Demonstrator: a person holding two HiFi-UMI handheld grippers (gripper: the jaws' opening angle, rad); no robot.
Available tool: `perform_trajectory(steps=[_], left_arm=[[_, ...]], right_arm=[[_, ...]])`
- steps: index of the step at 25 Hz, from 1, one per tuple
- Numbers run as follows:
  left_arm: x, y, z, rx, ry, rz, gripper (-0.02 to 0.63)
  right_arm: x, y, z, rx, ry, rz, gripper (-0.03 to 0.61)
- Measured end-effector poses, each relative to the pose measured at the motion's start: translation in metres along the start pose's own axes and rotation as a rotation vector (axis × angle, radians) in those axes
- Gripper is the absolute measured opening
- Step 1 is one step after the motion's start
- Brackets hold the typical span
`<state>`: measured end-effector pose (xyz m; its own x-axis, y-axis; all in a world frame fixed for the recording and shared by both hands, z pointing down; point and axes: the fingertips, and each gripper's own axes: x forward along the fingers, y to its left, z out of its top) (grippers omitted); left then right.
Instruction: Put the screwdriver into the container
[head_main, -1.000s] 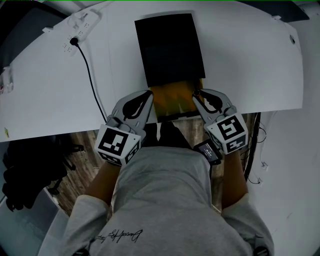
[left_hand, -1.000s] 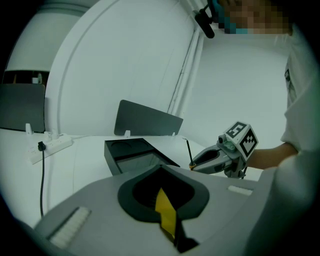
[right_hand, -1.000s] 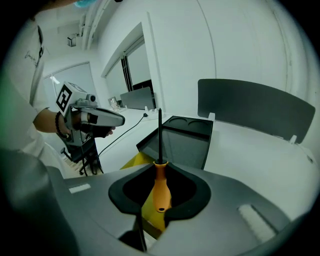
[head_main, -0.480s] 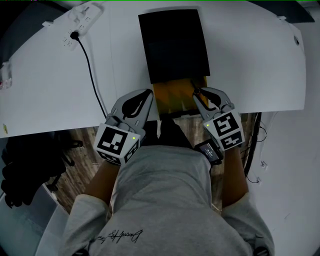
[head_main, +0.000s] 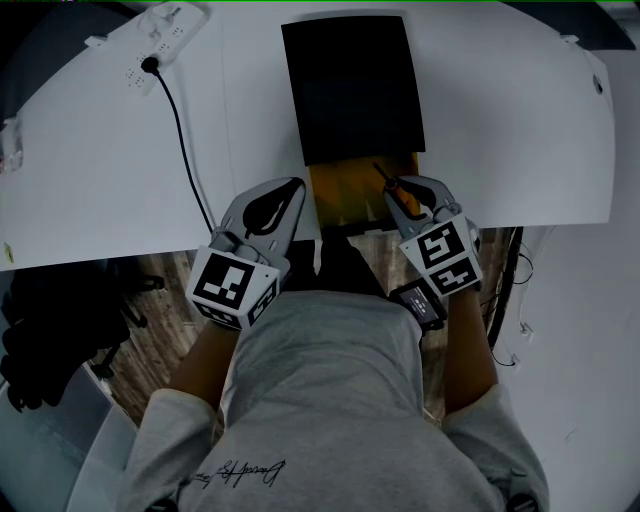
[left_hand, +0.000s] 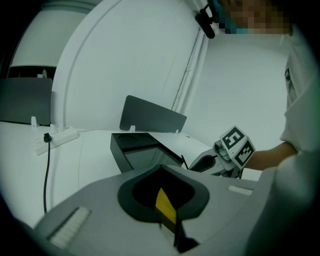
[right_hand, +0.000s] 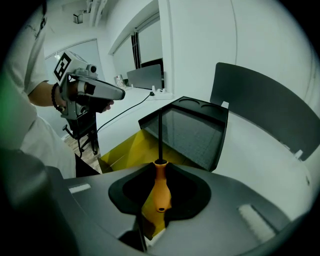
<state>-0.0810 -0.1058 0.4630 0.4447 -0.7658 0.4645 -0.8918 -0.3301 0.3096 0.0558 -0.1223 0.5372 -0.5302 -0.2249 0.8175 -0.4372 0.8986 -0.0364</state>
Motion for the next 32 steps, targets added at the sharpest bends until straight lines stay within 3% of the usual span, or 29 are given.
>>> perform_trajectory(steps=[13,22,32], left_arm=[[-0.002,0.008,-0.007,-0.022,0.007,0.015,0.000],[-0.002,0.012,-0.009,-0.038,0.005,0.023,0.000],[-0.007,0.023,-0.016,-0.056,0.011,0.039,0.000]], right_arm=[[0.024,0.008,-0.011,-0.143,0.125,0.023,0.089],[0.050,0.018,-0.027,-0.329,0.334,0.042,0.089],[0.067,0.022,-0.033,-0.322,0.402,0.083,0.091]])
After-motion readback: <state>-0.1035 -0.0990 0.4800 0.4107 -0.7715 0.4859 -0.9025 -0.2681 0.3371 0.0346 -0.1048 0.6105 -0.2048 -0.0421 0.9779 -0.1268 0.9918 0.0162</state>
